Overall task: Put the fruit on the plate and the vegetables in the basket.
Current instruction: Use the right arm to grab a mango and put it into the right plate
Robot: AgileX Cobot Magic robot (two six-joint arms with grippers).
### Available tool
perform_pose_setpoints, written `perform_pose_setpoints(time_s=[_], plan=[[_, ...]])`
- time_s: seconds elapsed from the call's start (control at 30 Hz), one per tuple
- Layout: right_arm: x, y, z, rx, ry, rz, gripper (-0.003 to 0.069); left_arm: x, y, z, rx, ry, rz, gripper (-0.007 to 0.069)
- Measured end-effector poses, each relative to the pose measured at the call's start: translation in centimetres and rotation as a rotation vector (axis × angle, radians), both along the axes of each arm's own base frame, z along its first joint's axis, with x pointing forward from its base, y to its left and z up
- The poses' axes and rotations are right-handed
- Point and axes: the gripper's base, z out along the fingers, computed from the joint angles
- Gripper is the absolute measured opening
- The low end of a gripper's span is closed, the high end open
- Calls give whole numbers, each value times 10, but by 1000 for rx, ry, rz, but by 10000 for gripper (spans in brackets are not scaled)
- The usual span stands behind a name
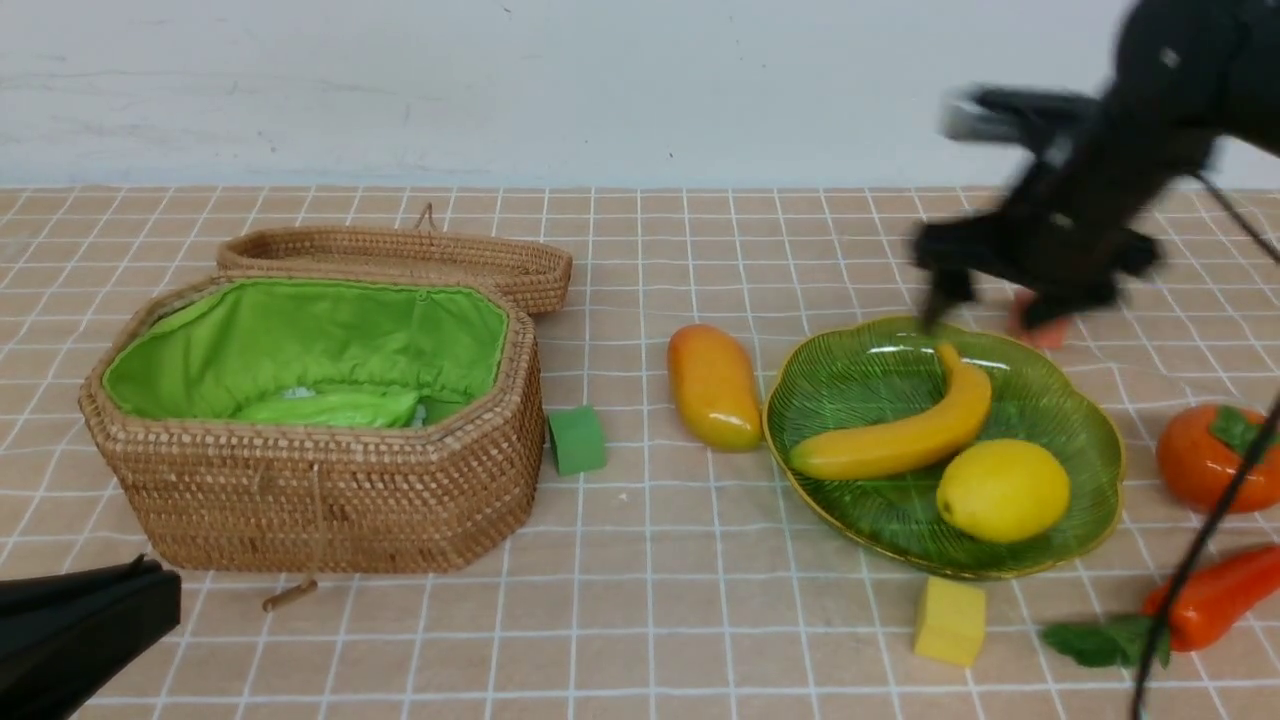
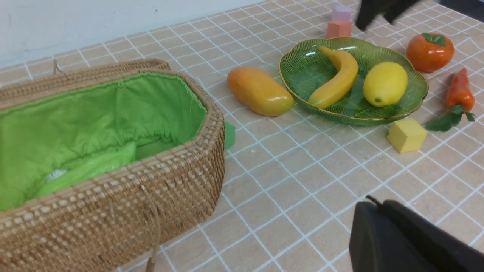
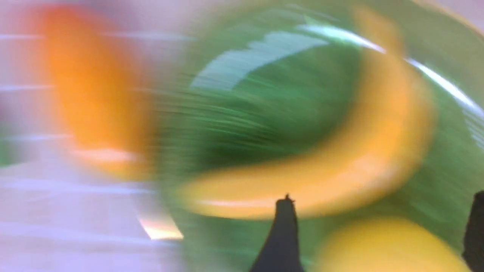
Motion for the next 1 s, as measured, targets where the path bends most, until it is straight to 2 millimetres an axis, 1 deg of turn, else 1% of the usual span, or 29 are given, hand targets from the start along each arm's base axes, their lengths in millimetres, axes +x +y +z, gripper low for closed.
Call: perform_pose_setpoints(time_s=[0.03, 0.07, 0.1, 0.17, 0.2, 0.23, 0.27, 0.3, 0.37, 0.4, 0.47, 0.53, 0.57, 0.8, 0.87, 0.93, 1.0], plan=[[1, 28, 5, 44, -53, 85, 566, 0, 0, 0, 0, -7, 1, -13], [2, 42, 3, 60, -68, 120, 560, 0, 0, 1, 1, -9, 1, -13], [6, 63, 0, 81, -93, 169, 556, 0, 0, 1, 3, -11, 2, -13], [14, 84, -11, 85, -109, 209, 557, 0, 0, 1, 3, -10, 2, -13], [15, 86, -13, 85, -111, 212, 558, 0, 0, 0, 4, -9, 2, -13], [21, 94, -21, 81, -114, 225, 561, 0, 0, 0, 5, -8, 2, -13], [31, 104, -34, 70, -117, 237, 577, 0, 0, 0, 7, -7, 2, -13], [34, 106, -39, 63, -117, 239, 584, 0, 0, -1, 7, -7, 2, -13], [46, 110, -57, 32, -101, 232, 606, 1, 0, -4, 12, 0, 2, -13], [46, 110, -57, 33, -100, 229, 608, 1, 0, -4, 13, 2, 2, -13], [56, 110, -74, -2, -82, 202, 619, 1, 0, -8, 20, 11, 2, -13], [59, 111, -79, -9, -81, 187, 621, 1, 0, -9, 21, 12, 2, -13], [63, 111, -87, -11, -80, 171, 621, 2, -1, -9, 20, 12, 2, -13], [68, 116, -109, -5, -65, 159, 621, 2, -1, -9, 17, 8, 1, -13], [68, 117, -113, -1, -56, 159, 619, 2, -1, -9, 17, 8, 1, -13], [68, 120, -118, 15, -43, 155, 610, 2, -1, -9, 14, 5, 1, -13], [68, 122, -120, 30, -40, 153, 585, 2, -1, -9, 15, 5, 1, -13]])
